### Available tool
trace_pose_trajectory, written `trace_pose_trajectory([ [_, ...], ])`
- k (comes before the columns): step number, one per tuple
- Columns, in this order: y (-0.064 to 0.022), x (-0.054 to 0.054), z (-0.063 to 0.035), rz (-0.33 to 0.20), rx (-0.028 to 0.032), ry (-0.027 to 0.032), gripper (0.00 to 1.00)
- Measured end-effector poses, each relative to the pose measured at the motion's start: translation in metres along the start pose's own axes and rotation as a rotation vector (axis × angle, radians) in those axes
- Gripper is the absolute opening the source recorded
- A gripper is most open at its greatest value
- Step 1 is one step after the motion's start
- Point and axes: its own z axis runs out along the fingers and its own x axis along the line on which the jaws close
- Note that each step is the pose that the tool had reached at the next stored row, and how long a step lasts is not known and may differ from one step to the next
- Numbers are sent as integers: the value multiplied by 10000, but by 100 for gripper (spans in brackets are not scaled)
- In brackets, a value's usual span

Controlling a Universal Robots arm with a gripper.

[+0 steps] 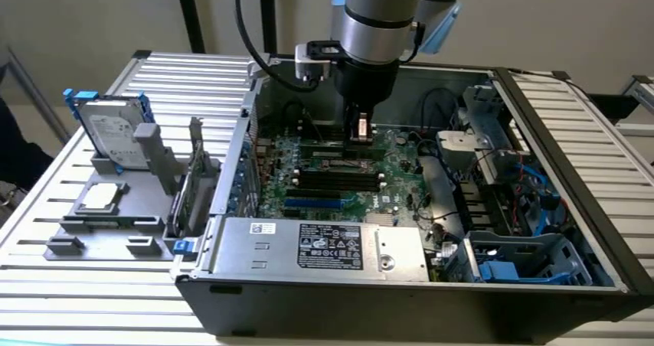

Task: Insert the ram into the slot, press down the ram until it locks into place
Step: 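Insert the ram into the slot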

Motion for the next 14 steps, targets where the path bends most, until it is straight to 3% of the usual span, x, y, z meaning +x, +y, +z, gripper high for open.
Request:
trace_pose_trajectory([
  [14, -9, 17, 254, 0, 0, 0, 14],
])
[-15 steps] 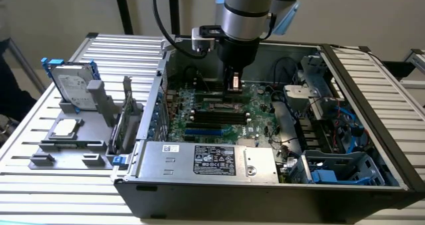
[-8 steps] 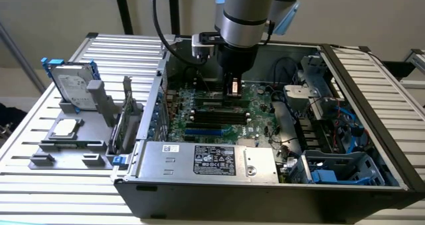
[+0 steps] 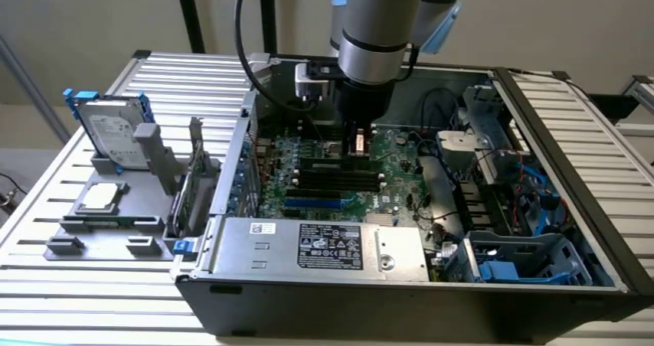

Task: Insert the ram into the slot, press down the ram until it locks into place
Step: 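Insert the ram into the slot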

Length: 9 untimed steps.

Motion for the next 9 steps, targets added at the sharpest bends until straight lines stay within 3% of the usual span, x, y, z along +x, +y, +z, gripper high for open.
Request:
trace_pose_trajectory([
  [9, -2, 3, 115, 2, -3, 33, 14],
])
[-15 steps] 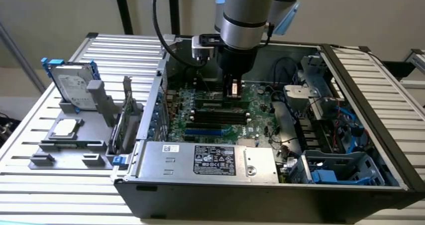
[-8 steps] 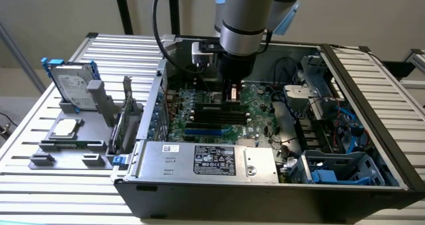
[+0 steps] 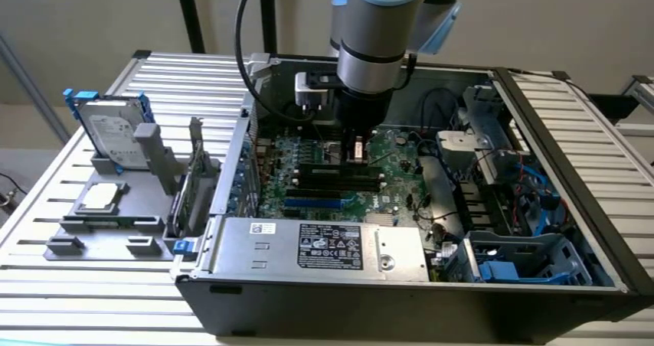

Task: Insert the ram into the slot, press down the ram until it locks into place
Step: 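Insert the ram into the slot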

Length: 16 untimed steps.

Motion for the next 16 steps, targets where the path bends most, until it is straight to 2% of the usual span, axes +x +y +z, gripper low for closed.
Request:
trace_pose_trajectory([
  [16, -8, 4, 9, -1, 0, -5, 14],
])
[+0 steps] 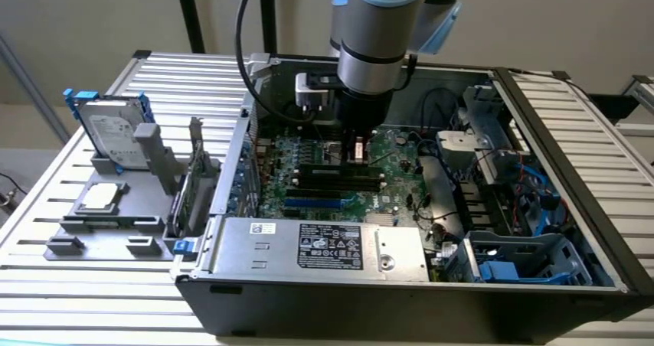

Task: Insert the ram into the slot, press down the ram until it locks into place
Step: 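Insert the ram into the slot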

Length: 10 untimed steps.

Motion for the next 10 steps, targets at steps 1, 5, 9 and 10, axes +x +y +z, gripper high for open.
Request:
trace_pose_trajectory([
  [1, -2, 3, 0, 0, -2, 0, 14],
  [5, -8, 25, 2, 0, -13, 2, 14],
  [9, -9, 42, 7, 1, -15, 2, 14],
  [10, -9, 47, 9, 1, -16, 3, 14],
])
